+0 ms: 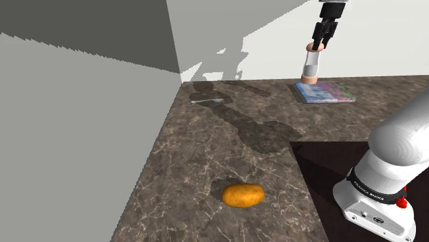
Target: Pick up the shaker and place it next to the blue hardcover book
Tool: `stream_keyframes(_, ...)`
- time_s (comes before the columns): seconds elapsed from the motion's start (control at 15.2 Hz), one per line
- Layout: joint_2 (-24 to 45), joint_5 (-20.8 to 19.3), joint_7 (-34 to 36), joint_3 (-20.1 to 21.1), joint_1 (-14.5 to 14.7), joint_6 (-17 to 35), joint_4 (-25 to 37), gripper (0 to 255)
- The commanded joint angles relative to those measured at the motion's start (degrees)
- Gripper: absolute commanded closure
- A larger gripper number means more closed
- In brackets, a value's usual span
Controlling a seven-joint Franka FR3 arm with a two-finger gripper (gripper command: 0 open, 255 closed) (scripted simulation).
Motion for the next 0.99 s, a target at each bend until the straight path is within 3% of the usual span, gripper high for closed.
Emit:
stream_keyframes(0.0,-0.09,-0.02,-0.06,-0.01,-0.02,1.71,-1.75,255)
stream_keyframes(0.92,1.35,0.40,-1.14,-0.53,-0.18,12.42,-11.16,255)
